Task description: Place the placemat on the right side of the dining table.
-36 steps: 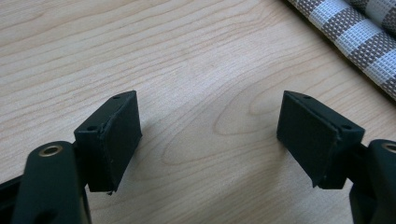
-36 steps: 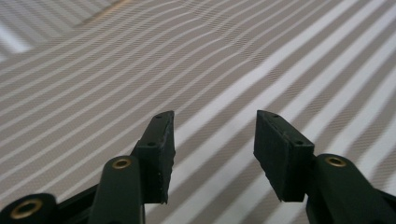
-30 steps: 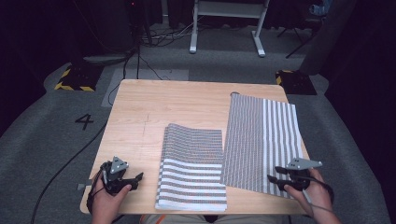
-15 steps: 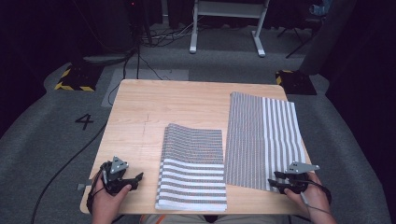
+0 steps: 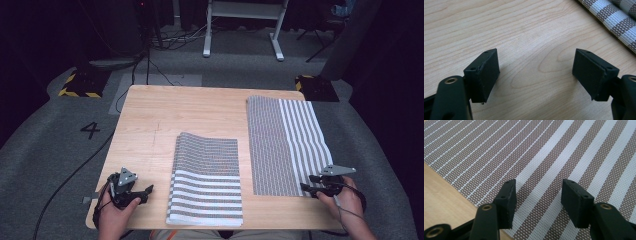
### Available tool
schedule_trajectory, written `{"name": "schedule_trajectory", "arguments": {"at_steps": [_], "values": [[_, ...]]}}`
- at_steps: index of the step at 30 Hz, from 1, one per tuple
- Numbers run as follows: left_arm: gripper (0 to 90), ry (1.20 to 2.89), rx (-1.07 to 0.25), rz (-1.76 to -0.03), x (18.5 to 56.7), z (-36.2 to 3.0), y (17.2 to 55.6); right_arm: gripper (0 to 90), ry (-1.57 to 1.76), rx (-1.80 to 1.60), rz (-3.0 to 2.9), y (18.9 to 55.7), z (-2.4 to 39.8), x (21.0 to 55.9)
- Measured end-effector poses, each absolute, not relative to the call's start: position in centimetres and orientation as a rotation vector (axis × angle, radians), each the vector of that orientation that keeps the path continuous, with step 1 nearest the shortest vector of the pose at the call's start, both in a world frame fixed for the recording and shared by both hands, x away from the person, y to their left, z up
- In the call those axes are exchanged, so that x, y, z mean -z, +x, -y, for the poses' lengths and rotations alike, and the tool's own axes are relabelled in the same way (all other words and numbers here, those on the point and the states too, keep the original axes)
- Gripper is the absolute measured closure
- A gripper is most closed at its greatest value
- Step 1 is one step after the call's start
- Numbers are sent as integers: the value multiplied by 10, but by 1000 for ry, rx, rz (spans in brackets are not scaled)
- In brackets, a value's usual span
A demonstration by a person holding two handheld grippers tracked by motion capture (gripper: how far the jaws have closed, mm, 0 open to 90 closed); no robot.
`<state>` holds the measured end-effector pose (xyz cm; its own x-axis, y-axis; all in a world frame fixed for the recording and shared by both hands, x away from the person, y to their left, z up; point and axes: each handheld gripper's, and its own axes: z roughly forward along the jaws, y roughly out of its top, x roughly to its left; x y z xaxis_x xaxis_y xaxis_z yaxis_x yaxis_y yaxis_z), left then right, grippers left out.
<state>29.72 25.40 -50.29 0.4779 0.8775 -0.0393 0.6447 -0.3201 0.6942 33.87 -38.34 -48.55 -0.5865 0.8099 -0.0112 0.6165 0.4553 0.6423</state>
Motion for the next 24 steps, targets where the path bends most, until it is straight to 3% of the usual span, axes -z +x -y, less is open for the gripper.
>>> {"name": "schedule_trajectory", "arguments": {"at_steps": [7, 18, 24], "values": [[219, 2074, -459, -1254, 503, -254, 297, 498, 1177, -832, -2417, 350, 383, 483], [218, 2076, -461, -1255, 503, -254, 298, 337, 1160, -973, -2258, 394, 335, 494], [217, 2076, -458, -1254, 503, -254, 298, 317, 1150, -994, -2245, 396, 326, 501]]}}
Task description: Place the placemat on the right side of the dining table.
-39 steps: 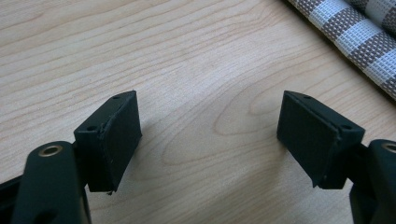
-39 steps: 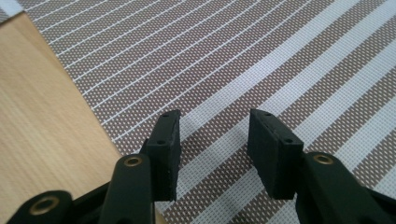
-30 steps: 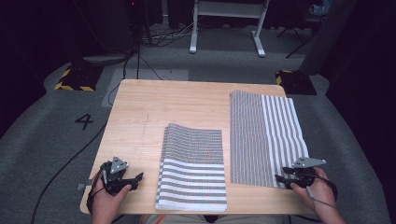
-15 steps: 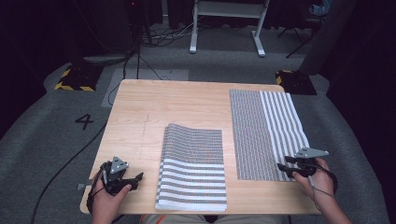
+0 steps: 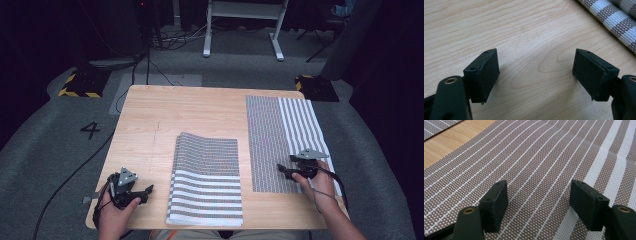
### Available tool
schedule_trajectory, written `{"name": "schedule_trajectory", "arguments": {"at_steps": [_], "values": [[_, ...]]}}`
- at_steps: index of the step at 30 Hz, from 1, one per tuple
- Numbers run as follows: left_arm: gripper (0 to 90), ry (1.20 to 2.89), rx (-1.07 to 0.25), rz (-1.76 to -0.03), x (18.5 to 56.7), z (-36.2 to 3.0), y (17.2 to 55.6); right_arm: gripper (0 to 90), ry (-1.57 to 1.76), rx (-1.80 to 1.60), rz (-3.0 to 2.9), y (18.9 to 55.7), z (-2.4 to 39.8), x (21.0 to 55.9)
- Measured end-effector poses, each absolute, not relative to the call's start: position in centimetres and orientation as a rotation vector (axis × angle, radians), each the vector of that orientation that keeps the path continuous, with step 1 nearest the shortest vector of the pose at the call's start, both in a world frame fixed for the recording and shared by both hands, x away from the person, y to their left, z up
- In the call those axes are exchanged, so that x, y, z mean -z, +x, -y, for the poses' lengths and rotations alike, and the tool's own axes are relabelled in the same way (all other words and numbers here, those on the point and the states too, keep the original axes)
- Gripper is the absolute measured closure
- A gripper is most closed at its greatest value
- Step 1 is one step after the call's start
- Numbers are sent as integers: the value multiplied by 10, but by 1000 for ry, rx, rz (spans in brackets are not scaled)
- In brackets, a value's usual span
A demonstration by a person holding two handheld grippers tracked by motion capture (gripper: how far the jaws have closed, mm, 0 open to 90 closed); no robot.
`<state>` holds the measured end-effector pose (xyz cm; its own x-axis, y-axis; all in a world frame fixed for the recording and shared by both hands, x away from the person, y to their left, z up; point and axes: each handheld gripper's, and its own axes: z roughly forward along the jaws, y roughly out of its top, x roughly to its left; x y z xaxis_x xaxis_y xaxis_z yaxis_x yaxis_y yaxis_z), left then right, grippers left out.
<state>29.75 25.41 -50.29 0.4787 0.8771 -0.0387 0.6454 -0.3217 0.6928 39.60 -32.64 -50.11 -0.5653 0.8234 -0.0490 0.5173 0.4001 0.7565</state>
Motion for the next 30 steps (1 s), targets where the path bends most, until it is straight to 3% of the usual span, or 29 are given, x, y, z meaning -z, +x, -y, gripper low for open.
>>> {"name": "schedule_trajectory", "arguments": {"at_steps": [4, 19, 30], "values": [[217, 2077, -455, -1251, 503, -254, 297, 440, 1141, -1037, -2257, 392, 325, 502], [217, 2075, -463, -1254, 503, -254, 297, 447, 1069, -1075, -2318, 365, 315, 502], [217, 2073, -465, -1255, 503, -254, 297, 443, 1092, -1077, -2311, 382, 317, 502]]}}
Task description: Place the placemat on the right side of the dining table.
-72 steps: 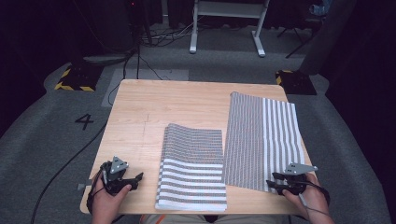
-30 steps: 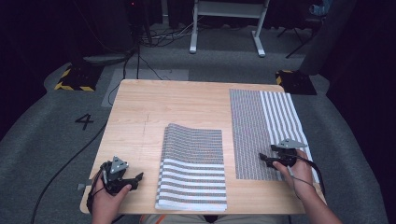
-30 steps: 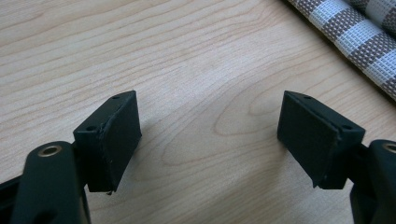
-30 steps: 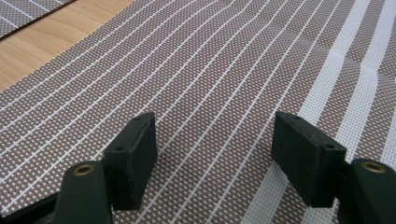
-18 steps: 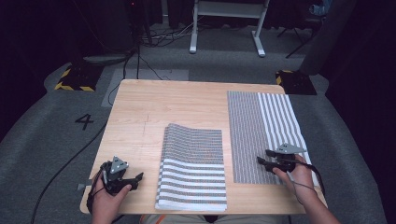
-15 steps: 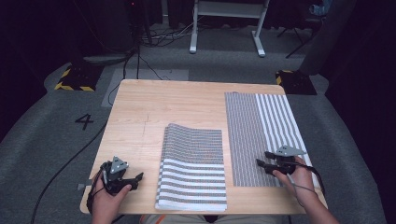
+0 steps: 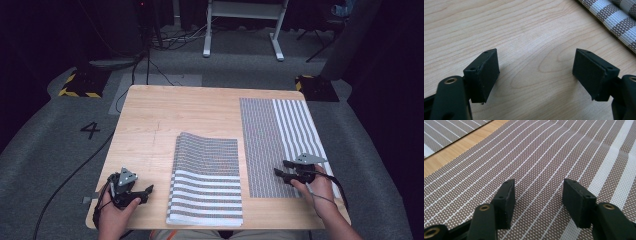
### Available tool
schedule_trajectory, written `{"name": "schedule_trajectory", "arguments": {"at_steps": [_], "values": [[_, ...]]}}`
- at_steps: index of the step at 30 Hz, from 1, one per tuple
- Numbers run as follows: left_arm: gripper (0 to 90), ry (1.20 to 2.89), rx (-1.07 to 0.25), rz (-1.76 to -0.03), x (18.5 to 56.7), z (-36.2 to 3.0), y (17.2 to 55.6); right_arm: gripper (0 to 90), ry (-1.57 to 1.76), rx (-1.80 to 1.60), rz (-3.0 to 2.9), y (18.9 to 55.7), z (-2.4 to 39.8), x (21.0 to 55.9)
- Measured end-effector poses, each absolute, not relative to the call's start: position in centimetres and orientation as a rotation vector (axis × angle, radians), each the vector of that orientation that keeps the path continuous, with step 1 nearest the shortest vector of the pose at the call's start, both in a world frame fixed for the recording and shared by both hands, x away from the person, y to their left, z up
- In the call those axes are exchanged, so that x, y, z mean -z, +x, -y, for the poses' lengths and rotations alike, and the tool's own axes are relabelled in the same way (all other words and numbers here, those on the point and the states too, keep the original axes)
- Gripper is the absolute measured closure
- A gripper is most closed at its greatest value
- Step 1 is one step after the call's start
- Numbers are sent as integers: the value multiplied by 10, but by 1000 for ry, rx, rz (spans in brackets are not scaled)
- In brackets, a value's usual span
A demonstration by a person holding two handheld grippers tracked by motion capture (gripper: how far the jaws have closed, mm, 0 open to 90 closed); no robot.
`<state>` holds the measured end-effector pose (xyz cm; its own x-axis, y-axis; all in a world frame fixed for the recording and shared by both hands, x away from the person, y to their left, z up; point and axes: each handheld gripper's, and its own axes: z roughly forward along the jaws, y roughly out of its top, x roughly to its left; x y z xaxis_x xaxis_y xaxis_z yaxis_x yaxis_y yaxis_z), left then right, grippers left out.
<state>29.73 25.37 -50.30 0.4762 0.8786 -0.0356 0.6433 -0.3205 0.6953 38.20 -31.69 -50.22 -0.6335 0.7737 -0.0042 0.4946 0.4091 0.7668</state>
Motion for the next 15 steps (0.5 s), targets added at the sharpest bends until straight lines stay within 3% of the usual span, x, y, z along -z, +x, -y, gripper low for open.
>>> {"name": "schedule_trajectory", "arguments": {"at_steps": [15], "values": [[214, 2076, -459, -1252, 503, -254, 298, 441, 1099, -1075, -2306, 392, 316, 502]]}}
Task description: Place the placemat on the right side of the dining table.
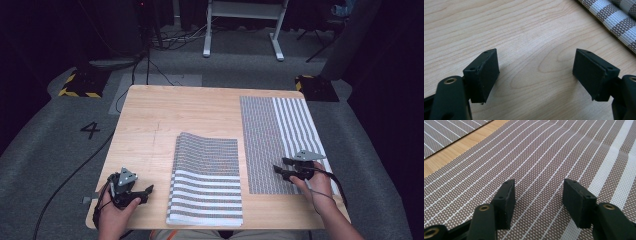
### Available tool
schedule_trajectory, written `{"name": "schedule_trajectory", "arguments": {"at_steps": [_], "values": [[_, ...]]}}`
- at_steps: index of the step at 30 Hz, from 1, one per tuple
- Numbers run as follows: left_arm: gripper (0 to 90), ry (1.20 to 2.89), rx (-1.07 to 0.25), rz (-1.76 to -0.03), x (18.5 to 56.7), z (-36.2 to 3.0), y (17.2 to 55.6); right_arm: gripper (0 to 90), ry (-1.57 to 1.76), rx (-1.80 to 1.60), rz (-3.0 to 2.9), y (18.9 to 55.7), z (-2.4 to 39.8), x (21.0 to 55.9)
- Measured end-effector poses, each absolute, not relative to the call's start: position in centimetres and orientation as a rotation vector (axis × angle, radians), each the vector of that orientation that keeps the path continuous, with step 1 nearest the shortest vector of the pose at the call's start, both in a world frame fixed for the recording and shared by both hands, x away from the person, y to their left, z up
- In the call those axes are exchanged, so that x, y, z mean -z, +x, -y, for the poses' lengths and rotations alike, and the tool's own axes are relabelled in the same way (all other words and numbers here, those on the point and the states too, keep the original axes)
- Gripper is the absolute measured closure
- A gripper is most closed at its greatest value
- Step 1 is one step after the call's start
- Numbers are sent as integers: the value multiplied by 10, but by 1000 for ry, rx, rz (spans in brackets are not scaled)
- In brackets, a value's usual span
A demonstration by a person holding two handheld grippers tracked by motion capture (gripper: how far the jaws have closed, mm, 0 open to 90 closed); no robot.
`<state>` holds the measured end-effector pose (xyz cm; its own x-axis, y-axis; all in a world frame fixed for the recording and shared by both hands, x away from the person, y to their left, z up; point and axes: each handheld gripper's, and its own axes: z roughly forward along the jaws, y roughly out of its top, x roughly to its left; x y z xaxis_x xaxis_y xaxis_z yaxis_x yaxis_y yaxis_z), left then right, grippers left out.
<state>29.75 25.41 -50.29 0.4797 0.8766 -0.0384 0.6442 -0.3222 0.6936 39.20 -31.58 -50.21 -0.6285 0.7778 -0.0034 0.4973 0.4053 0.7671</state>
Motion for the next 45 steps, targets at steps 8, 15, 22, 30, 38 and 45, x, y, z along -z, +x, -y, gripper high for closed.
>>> {"name": "schedule_trajectory", "arguments": {"at_steps": [8, 15, 22, 30, 38, 45], "values": [[214, 2075, -458, -1252, 503, -254, 297, 429, 1067, -1076, -2327, 392, 320, 502], [214, 2076, -458, -1252, 503, -254, 298, 338, 1080, -1066, -2334, 392, 320, 501], [215, 2074, -457, -1254, 503, -254, 297, 352, 1028, -1118, -2297, 381, 321, 477], [284, 2057, -455, -1269, 496, -263, 284, 304, 936, -1147, -2323, 339, 310, 437], [252, 2047, -438, -1256, 486, -264, 275, 337, 859, -1222, -2353, 308, 292, 416], [225, 2071, -417, -1253, 486, -262, 276, 355, 772, -1344, -2440, 294, 254, 418]]}}
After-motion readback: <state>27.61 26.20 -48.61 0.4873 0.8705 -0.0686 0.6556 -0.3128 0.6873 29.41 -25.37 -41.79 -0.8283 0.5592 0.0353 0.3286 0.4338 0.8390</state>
